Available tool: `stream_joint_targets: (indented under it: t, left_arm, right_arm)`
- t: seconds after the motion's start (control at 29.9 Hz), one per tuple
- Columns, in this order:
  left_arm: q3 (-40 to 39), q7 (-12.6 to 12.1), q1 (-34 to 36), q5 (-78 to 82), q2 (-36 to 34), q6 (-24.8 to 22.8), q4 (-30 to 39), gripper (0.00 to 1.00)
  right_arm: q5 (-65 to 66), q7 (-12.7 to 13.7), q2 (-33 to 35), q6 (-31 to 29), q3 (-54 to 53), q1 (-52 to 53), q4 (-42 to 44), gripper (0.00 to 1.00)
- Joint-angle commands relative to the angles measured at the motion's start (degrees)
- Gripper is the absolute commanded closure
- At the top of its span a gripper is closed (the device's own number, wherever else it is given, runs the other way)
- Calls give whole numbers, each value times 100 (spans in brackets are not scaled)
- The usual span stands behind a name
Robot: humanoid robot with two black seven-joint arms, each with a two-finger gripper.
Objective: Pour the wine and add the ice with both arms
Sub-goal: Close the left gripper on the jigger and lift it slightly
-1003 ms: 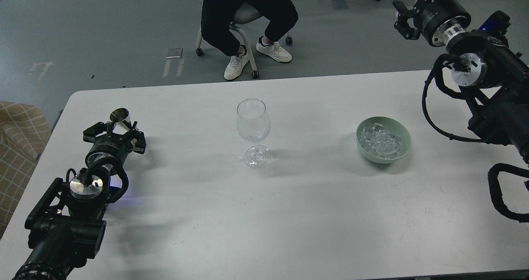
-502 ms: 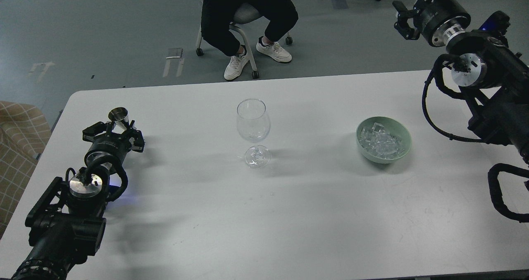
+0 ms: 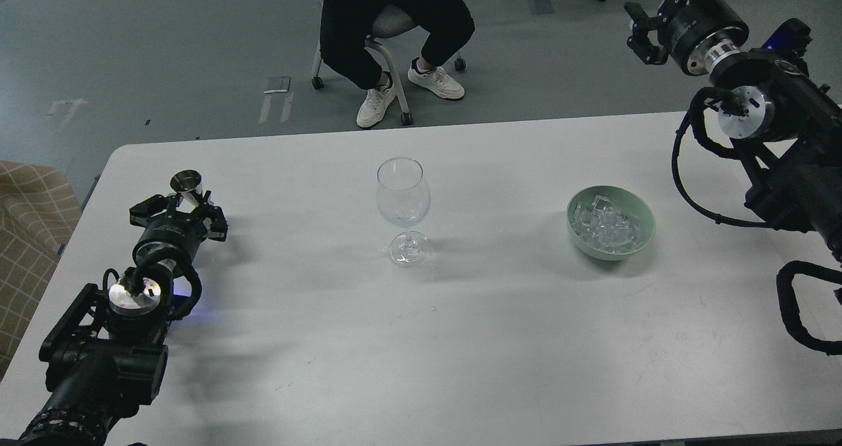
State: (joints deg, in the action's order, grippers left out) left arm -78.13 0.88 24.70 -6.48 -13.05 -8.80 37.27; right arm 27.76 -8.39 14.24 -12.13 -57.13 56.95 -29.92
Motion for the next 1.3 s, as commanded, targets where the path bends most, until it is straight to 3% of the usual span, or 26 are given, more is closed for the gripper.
stream_joint_targets:
  t: [0.0, 0.57, 0.84, 1.27]
  left_arm:
    - [-1, -9, 0, -3, -5, -16, 0, 61]
    - [-176, -70, 158, -3, 4, -139, -369, 58]
    - [-176, -70, 158, -3, 13, -323, -369, 68]
    - [-194, -70, 158, -3, 4, -376, -396, 70]
  right_arm:
    - [1, 13, 0, 0, 0, 10, -14, 0]
    - [1, 39, 167, 0, 26, 27, -40, 0]
    - [-8, 39, 158, 0, 35, 10, -40, 0]
    - [1, 39, 158, 0, 35, 10, -40, 0]
